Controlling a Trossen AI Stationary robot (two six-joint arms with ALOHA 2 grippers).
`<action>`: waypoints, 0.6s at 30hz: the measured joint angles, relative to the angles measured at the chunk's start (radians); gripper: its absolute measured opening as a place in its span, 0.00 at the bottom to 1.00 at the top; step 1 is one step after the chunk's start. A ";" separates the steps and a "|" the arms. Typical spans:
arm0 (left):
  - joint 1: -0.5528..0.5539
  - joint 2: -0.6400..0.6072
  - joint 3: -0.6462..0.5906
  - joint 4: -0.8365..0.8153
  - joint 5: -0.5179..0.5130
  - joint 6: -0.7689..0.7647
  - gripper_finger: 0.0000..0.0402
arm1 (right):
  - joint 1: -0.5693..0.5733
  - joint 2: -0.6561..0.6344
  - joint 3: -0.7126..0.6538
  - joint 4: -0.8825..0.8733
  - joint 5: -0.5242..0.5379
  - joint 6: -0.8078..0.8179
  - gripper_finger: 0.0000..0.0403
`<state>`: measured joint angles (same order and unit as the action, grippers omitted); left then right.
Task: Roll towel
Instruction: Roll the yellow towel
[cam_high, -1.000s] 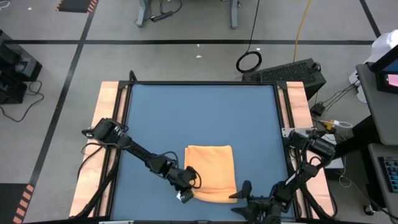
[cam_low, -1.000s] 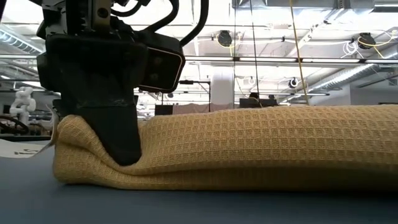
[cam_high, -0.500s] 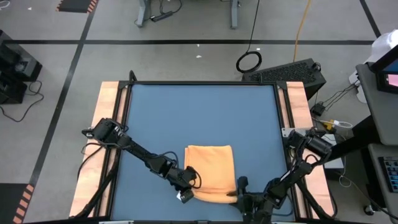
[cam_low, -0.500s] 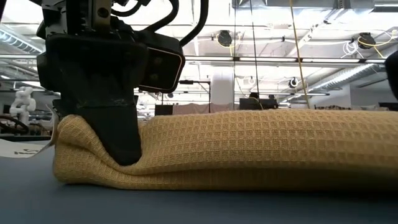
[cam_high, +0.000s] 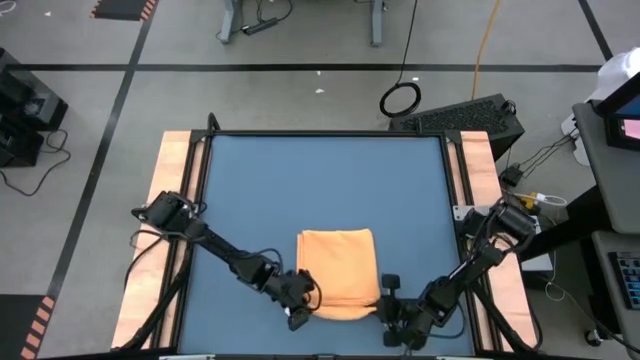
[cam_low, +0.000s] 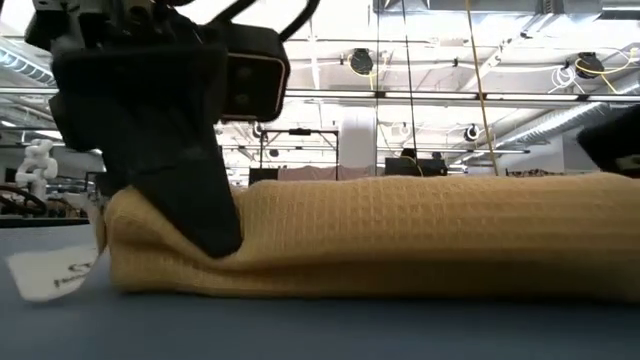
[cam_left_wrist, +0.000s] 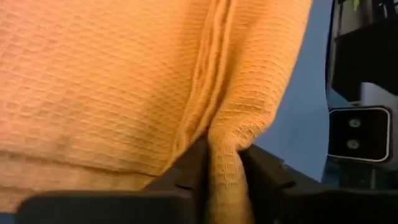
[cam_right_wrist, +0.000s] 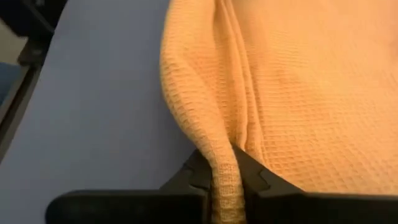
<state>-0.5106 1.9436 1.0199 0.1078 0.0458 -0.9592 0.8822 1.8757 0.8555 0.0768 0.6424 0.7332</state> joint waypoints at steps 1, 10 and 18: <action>-0.005 -0.008 0.000 -0.008 -0.015 0.009 0.27 | -0.011 -0.013 0.000 -0.016 -0.021 0.013 0.04; -0.092 -0.127 -0.001 -0.171 -0.285 0.183 0.55 | -0.092 -0.071 0.000 -0.087 -0.209 0.113 0.01; -0.258 -0.075 0.007 0.188 -0.713 0.555 0.60 | -0.129 -0.096 0.000 -0.118 -0.231 0.172 0.01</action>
<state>-0.7684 1.8684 1.0267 0.2956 -0.6674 -0.4040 0.7537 1.7794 0.8551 -0.0410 0.4114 0.9054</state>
